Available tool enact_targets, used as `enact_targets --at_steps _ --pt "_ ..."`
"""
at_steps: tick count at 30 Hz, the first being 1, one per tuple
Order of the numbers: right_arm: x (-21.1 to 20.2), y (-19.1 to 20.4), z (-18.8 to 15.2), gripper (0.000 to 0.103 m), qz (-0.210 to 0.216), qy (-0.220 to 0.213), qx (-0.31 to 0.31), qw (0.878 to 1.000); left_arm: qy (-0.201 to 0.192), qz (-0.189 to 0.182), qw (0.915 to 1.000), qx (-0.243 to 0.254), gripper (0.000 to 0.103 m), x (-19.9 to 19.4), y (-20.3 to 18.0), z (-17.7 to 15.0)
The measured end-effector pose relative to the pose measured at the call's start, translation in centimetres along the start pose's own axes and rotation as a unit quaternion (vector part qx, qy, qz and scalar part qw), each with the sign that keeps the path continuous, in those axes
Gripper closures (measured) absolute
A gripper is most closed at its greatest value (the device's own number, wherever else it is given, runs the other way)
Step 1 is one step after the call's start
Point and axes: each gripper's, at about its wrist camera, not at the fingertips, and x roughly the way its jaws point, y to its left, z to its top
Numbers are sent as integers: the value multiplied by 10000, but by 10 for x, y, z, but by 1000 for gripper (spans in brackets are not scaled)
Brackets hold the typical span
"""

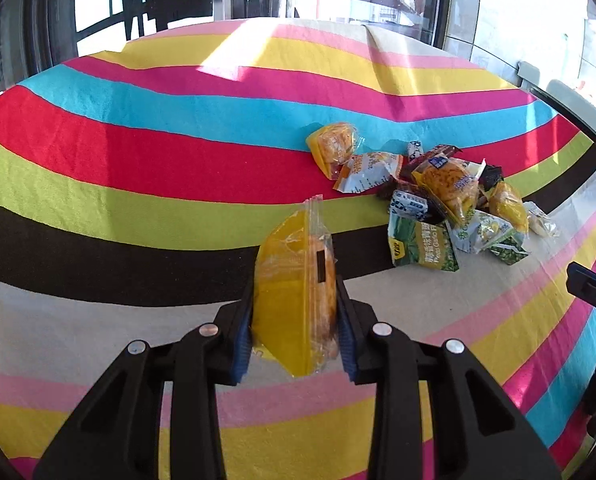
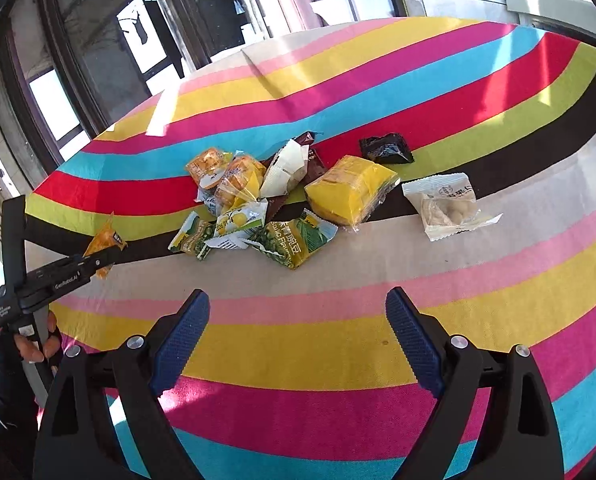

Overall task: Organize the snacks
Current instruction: 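Grasp the yellow bread bag with the left tool while the right tool grasps the white date-nut packet, then carry the yellow bag and white packet off the table toward the white box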

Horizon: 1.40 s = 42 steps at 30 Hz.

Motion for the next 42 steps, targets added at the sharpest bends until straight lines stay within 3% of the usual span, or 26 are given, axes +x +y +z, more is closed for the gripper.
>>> enact_targets --at_steps 4,8,10,11,14,18,21,22,23,26,34,35,36,39,42 --pt "10 -28 17 17 -103 140 774 9968 -158 -535 9984 35 68 -27 -36 -26" --pt "10 -34 34 18 -507 -62 737 9960 -136 -711 9974 -50 67 -32 -54 -45" --pt "10 -38 45 17 -1234 -198 523 9908 -47 -781 9969 -108 67 -28 -58 -51" --pt "17 -40 50 17 -1470 -66 380 9884 13 -782 9969 -121 67 -23 -57 -52" --pt "44 -54 58 14 -1722 539 167 9834 138 -834 9960 -276 67 -17 -51 -54" --pt "66 -47 68 13 -1971 787 -481 9760 344 -842 9948 -457 66 -11 -43 -55" --pt "71 -45 71 19 -1890 713 -702 9769 440 -834 9939 -572 66 -6 -39 -54" --pt "68 -43 70 38 -1884 617 -734 9774 442 -814 9942 -555 66 -5 -40 -54" --pt "65 -43 67 46 -1878 617 -707 9777 443 -777 9947 -517 65 -5 -43 -54" --pt "45 -40 49 52 -1568 472 -568 9849 465 -803 9949 -397 57 -5 -47 -54" --pt "-25 -20 -25 53 -954 120 -215 9951 476 -757 9955 -303 54 -4 -51 -53" --pt "-27 -8 -27 53 -966 110 -264 9949 474 -725 9958 -310 56 -4 -51 -53" --pt "-29 -1 -33 53 -987 86 -345 9945 473 -671 9960 -346 65 -3 -50 -53" --pt "-36 17 -48 53 -908 100 -544 9943 430 -868 9935 -602 68 -4 -40 -54" --pt "-51 32 -66 53 -836 128 -645 9943 315 -808 9935 -735 68 -17 -36 -61"
